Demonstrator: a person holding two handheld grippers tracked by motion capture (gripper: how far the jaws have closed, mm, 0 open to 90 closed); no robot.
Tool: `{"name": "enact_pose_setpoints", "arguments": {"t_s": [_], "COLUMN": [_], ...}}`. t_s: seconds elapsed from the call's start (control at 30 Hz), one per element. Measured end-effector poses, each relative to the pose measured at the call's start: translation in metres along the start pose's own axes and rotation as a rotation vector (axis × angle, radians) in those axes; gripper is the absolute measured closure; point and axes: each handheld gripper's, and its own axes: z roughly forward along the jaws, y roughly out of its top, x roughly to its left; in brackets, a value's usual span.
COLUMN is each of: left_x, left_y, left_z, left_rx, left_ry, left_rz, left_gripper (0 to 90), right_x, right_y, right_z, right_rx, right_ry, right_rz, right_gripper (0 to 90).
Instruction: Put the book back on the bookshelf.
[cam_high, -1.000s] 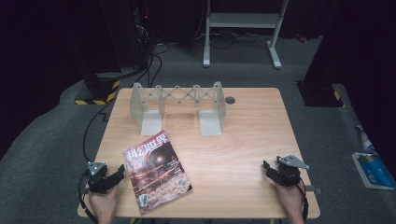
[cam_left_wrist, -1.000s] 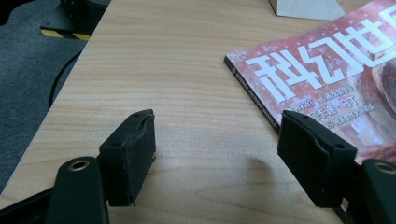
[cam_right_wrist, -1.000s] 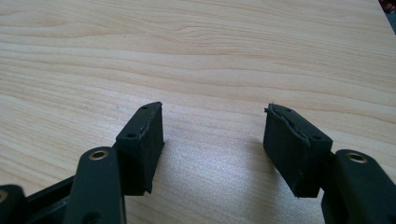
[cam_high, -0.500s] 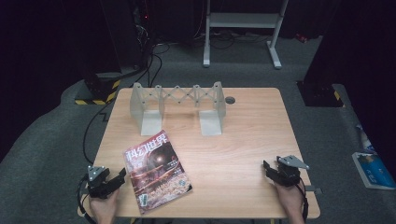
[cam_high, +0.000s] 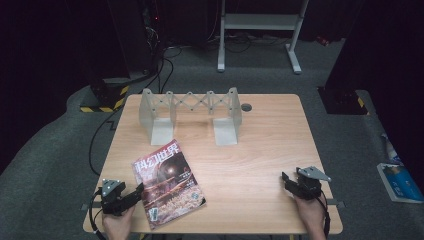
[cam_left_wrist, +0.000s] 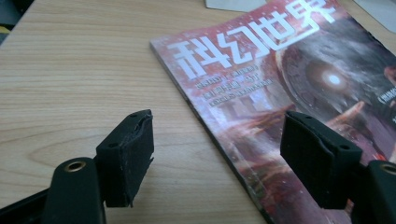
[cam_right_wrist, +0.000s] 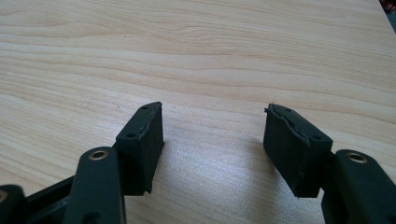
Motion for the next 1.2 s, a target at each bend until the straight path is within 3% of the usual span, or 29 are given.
{"name": "enact_pose_setpoints", "arguments": {"t_s": [0.3,0.63,0.77,1.2], "left_x": [-0.012,-0.019,-0.023,-0.033], "left_y": [0.0,-0.002,-0.004,-0.004], "left_z": [0.001,0.004,0.008,0.012], "left_rx": [0.037,0.061,0.094,0.104], "left_ry": [-0.027,-0.027,-0.016,-0.029], "left_rz": [0.026,0.04,0.07,0.104], "left_gripper": [26.9,26.6,26.5,26.4], "right_x": [0.0,0.0,0.0,0.0], "right_y": [0.0,0.0,0.0,0.0], "right_z": [0.0,0.0,0.0,0.0], "right_rx": [0.0,-0.002,-0.003,-0.003], "right_ry": [0.0,-0.001,-0.001,0.0], "right_rz": [0.0,-0.002,-0.003,-0.004], "right_gripper": [37.8,37.7,37.7,37.7]}}
